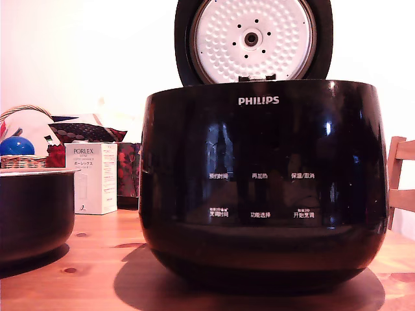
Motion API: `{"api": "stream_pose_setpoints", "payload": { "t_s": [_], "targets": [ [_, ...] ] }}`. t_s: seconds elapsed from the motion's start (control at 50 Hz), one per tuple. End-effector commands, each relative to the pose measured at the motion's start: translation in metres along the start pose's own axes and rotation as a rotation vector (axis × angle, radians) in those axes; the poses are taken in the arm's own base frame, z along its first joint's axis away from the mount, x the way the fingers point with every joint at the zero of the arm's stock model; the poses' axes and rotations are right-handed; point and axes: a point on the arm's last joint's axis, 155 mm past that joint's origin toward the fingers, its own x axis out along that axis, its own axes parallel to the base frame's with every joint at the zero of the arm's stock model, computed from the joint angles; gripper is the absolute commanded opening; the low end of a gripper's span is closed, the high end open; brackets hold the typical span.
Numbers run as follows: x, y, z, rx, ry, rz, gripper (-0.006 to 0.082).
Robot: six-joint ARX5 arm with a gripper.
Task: Pick up the metallic pot next to the rice cooker
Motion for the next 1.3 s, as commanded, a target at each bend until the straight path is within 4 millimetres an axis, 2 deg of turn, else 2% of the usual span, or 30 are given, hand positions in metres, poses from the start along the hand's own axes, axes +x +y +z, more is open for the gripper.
{"api": "stream_pose_setpoints", "payload": {
  "t_s": [0.0, 0.28, 0.54, 0.68, 0.9, 1.08, 1.18, 1.28],
  "targets": [
    [0.002, 0.0, -0.003, 0.003, -0.015, 0.004, -0.0024],
    [0.002, 0.007, -0.004, 0.001, -0.01, 0.027, -0.0024],
    [-0.01, 0.018, -0.025, -0.001, 0.081, 0.053, -0.0024],
    [-0.02, 0.016, -0.045, 0.001, 0.177, 0.04, -0.0024],
    [-0.045, 0.013, -0.094, 0.008, 0.404, 0.024, -0.0024],
    [-0.068, 0.0, -0.129, -0.003, 0.578, -0.041, -0.0023],
    [-0.076, -0.004, -0.138, -0.009, 0.629, -0.063, 0.0049],
    [-0.082, -0.005, -0.147, -0.01, 0.671, -0.067, 0.0233]
  ]
}}
